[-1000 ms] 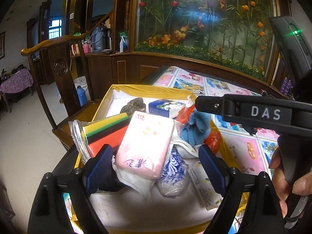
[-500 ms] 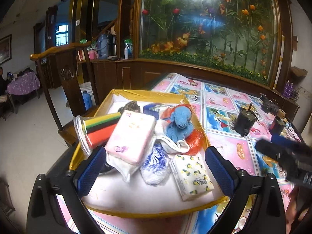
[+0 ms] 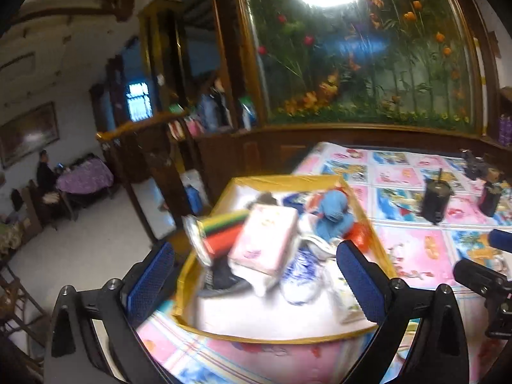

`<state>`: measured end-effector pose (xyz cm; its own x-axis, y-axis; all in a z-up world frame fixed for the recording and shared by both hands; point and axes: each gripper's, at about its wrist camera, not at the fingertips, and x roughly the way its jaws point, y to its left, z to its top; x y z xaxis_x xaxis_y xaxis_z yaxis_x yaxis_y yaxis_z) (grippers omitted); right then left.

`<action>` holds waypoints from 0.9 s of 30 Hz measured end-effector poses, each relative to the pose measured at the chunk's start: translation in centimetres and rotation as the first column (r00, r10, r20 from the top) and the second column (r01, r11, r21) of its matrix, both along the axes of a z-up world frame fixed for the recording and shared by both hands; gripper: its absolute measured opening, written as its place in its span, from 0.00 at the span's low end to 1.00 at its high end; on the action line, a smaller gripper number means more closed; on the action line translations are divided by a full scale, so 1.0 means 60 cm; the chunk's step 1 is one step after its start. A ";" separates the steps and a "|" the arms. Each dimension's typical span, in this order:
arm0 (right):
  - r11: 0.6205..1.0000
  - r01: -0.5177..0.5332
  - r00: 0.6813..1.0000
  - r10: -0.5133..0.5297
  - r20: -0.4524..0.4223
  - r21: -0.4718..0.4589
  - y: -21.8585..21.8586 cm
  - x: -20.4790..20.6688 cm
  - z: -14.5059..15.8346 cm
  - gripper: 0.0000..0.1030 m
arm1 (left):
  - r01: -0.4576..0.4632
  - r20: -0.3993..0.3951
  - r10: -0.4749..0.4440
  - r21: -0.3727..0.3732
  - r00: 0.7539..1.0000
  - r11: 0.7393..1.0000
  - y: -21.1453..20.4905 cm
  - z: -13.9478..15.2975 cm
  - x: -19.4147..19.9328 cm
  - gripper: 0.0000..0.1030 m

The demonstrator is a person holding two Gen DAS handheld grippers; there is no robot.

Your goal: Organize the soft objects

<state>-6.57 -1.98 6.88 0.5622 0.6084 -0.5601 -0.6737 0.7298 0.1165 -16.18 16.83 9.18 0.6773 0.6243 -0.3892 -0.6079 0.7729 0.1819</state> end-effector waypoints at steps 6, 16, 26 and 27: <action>0.999 -0.038 0.997 0.039 0.074 -0.016 0.014 -0.034 0.004 0.91 | 0.008 -0.038 -0.011 -0.073 0.999 0.997 0.027 -0.003 0.001 0.99; 0.997 -0.066 0.990 0.070 0.120 -0.041 0.025 -0.062 0.000 0.92 | -0.031 -0.062 0.025 -0.102 0.998 0.994 0.049 -0.016 -0.007 0.99; 0.995 -0.082 0.991 0.088 0.105 -0.059 0.031 -0.066 -0.009 0.92 | -0.054 -0.101 0.039 -0.149 0.994 0.987 0.070 -0.029 -0.009 0.99; 0.995 -0.086 0.990 0.091 0.104 -0.058 0.031 -0.067 -0.009 0.92 | -0.056 -0.102 0.041 -0.151 0.994 0.987 0.073 -0.031 -0.009 0.99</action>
